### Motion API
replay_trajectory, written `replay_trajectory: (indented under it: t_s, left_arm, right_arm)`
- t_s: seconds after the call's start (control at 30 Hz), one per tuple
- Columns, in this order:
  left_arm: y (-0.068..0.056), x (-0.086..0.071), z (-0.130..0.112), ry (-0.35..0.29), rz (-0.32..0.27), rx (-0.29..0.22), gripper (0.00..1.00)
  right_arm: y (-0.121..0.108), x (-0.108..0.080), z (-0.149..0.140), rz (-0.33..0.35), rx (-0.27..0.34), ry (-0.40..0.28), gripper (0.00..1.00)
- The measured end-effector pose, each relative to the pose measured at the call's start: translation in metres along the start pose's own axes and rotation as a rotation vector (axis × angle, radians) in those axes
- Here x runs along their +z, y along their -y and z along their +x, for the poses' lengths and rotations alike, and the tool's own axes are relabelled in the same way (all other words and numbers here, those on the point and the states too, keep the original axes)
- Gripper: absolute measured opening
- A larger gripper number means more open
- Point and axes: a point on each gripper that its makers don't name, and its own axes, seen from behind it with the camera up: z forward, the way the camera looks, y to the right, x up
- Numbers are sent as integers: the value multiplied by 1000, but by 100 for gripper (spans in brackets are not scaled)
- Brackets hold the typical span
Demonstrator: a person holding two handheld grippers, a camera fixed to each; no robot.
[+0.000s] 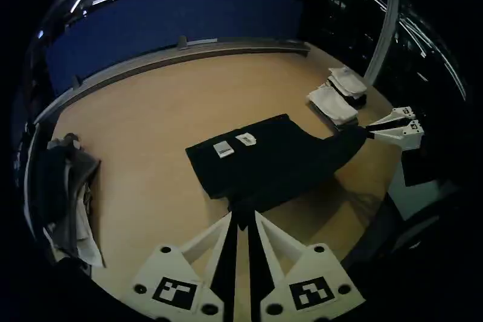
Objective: Fold towel
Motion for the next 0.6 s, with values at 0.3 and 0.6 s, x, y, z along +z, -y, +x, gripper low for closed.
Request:
replay_trajectory:
  t_s: [0.3, 0.6]
  left_arm:
    - [5, 12, 3, 24, 20, -75, 11]
    - [12, 29, 11, 47, 40, -128, 11]
  right_arm:
    - [-8, 17, -2, -7, 9, 28, 10]
    - [-25, 38, 2, -15, 21, 57, 10]
